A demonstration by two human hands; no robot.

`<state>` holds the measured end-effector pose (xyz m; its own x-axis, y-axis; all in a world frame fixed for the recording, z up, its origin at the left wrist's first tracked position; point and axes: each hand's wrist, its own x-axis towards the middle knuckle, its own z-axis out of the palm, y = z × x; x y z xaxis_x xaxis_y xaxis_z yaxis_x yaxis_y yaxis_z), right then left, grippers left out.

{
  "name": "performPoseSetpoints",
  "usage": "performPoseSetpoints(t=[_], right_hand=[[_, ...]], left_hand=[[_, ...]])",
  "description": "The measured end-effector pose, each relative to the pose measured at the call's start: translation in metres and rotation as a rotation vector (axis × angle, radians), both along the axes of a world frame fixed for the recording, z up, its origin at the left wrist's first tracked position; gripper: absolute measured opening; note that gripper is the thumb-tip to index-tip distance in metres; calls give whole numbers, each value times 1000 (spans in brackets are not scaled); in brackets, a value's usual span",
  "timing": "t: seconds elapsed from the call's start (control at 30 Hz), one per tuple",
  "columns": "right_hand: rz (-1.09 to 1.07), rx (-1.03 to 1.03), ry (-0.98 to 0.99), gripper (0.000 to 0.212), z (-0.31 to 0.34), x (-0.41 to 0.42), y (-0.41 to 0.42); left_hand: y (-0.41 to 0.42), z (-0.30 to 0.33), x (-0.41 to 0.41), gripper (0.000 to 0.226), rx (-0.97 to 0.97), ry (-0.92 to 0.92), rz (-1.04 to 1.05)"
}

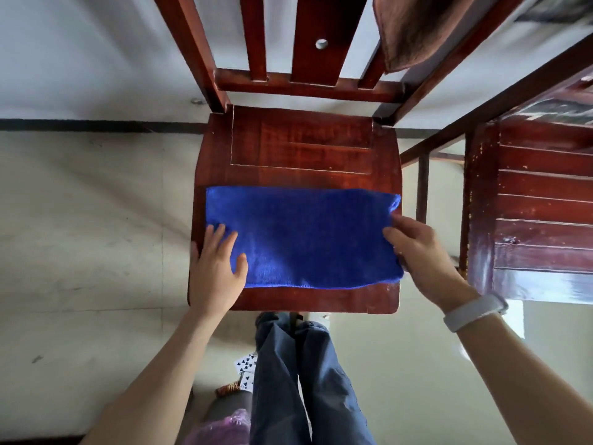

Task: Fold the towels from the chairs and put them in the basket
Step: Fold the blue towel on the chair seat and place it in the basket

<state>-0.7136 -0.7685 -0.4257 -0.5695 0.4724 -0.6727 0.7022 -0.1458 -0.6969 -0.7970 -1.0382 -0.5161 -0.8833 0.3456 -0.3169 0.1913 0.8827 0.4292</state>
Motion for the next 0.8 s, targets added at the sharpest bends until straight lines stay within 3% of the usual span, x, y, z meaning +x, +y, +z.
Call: performPoseSetpoints(t=[0.1,0.23,0.3,0.37,0.43,0.53,0.6,0.67,0.8], right_hand=[[152,-36,112,29,17,-37,-39],[329,-173,172,33,20,-79,-108],[406,-289,169,32,14,-91,-132],[455,-137,120,28,0,-98,-139],[519,273,97,28,-18,-104,-128],[755,680,79,34,-43,-118,-104],[936,726,10,40,-57,-131,-97],[1023,734,-47,42,-68,-144,-100],[958,779,-69,30,-78,-159,-109]], left_hand=[[-2,15,6,23,384,-153,405],[-8,28,7,19,933,-759,1117],[-15,24,11,30,1078,-897,1277],[-20,21,16,39,1101,-889,1337],[-21,17,19,40,1068,-824,1349],[-15,13,19,38,817,-614,1239],[-12,12,17,31,634,-447,1170],[-10,10,16,20,574,-369,1138],[-13,6,20,23,729,-412,1262]])
